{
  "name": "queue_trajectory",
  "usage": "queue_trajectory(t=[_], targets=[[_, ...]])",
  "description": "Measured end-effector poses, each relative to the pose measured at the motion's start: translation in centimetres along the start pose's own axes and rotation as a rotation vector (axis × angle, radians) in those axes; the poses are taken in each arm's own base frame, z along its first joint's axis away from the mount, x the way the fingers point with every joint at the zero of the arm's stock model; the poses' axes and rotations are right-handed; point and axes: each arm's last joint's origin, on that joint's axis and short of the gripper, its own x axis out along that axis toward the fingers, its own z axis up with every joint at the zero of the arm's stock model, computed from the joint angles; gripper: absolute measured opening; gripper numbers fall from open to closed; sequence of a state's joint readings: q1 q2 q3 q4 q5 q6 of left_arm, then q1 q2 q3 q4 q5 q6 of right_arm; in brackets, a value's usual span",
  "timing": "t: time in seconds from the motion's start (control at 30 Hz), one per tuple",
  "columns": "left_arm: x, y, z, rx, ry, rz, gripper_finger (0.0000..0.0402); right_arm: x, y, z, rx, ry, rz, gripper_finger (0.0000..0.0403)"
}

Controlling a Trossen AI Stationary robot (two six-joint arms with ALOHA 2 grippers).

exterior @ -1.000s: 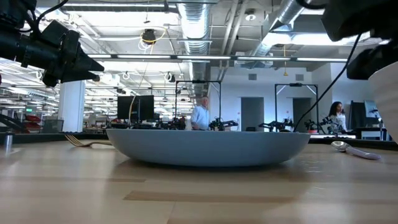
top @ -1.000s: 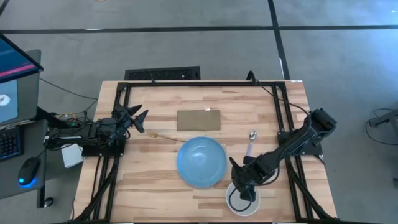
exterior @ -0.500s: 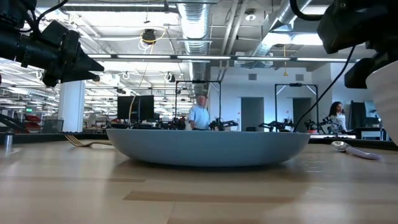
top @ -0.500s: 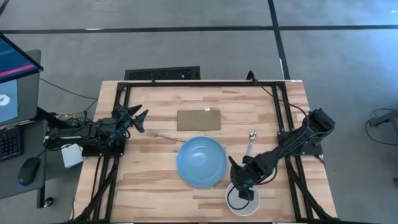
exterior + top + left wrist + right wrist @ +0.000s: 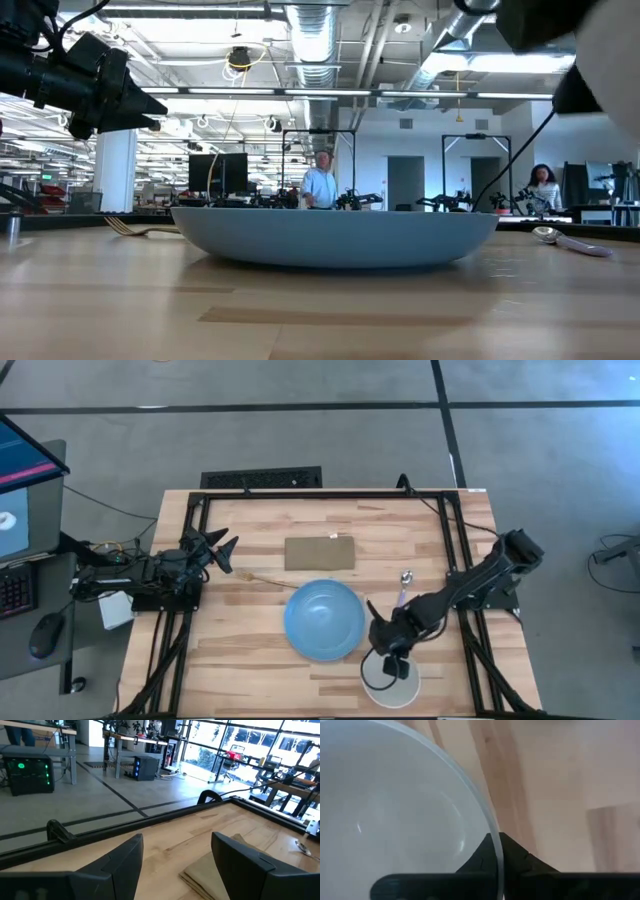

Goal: Set table place
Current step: Put the white bowl on the blue plate

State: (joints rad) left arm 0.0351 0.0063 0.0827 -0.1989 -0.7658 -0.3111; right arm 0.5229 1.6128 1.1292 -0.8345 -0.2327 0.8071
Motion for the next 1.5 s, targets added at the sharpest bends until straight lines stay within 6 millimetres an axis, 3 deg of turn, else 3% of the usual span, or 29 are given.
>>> queue_trajectory(t=[0.33, 0.47, 0.63, 0.73, 0.97, 1.5], targets=[[0.0, 0.0, 0.0, 0.000, 0.000, 0.000, 0.0224, -9.2, -3.3, 4.3, 0.085, -0.336, 0.017, 0.0021], [0.0, 0.0, 0.0, 0.000, 0.000, 0.000, 0.0224, -11.0, -5.3, 6.9, 0.127, -0.412, -0.004, 0.0021], [0.0, 0.0, 0.0, 0.001, 0.000, 0.000, 0.0224, -11.5, -7.6, 9.9, 0.183, -0.448, -0.062, 0.0021], [0.0, 0.0, 0.0, 0.003, 0.000, 0.000, 0.0224, -11.1, -8.2, 11.5, 0.188, -0.441, -0.079, 0.0021], [0.0, 0.0, 0.0, 0.022, 0.000, 0.000, 0.0224, -8.0, -8.4, 14.3, 0.140, -0.335, -0.087, 0.0021], [0.0, 0.0, 0.0, 0.024, 0.002, 0.001, 0.0224, -1.4, -9.7, 16.7, 0.118, -0.172, -0.093, 0.0021]])
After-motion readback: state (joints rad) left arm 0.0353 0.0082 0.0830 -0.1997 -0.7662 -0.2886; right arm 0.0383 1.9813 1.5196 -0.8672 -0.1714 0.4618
